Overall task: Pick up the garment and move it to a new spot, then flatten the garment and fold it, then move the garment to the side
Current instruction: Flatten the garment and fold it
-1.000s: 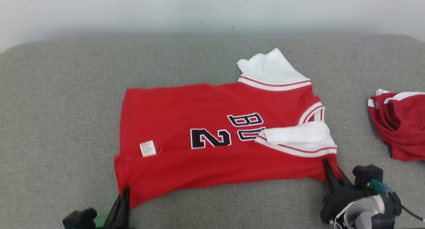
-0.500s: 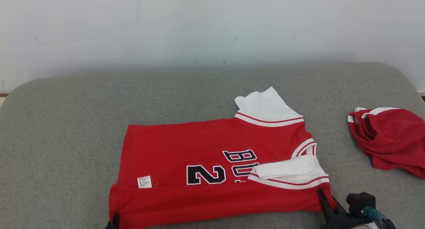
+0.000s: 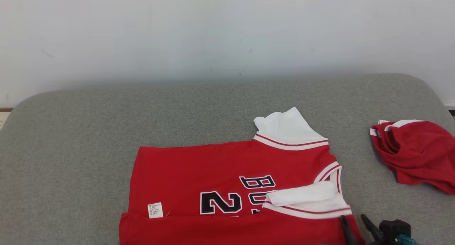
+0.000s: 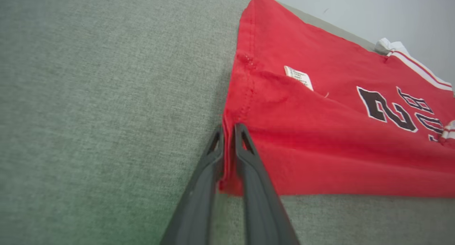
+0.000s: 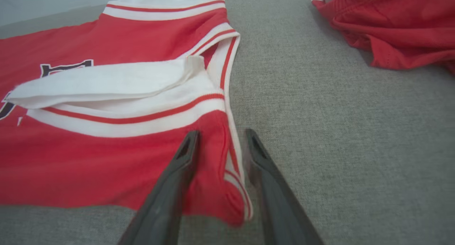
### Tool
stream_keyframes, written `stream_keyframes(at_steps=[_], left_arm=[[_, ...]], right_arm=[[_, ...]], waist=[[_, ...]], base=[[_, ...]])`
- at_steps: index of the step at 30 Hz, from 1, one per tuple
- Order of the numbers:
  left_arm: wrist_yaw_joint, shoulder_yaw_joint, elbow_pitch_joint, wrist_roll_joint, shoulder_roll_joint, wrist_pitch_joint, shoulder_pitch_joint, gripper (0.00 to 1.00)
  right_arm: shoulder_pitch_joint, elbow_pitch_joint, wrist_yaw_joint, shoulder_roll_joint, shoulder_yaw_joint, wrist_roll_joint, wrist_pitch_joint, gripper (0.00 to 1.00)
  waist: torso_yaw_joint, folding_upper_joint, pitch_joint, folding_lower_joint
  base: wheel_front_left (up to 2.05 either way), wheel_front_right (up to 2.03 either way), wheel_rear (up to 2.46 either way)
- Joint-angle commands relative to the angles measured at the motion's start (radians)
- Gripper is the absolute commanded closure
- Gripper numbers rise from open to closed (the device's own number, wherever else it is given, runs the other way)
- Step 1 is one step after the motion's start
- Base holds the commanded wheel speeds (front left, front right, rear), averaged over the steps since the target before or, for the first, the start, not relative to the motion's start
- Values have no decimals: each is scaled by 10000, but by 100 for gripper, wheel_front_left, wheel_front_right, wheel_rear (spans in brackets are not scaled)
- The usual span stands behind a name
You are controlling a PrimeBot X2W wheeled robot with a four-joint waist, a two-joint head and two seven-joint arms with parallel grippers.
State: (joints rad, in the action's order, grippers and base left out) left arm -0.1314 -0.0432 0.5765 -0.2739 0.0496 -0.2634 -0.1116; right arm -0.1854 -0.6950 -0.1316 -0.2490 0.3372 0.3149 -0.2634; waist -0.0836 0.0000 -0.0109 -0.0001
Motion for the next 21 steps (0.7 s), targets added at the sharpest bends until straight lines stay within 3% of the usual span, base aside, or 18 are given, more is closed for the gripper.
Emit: stream_keyframes(at_steps=[1,9,14,21], left_arm=[[14,-209,-73,119,98,-10,29,0],[14,-690,-508,921,37,-12,109,0],[14,-659,-627,895,18,-10,256,0],[14,-192,-740,377,15,-10,258,0]], right_arm=[[64,131,19,-114,-175,-145,-2,0],[276,1202,19,19,-597,-792,0,0],[431,1772,19,48,493,-864,0,0],[243,1676,19,-35,1953,-643,-1,0]], waist=[[43,0,20,1],[194,0,46,1],[293,0,44,1],[481,0,166,1]], base=[[0,0,0],[0,0,0],[0,0,0],[0,0,0]])
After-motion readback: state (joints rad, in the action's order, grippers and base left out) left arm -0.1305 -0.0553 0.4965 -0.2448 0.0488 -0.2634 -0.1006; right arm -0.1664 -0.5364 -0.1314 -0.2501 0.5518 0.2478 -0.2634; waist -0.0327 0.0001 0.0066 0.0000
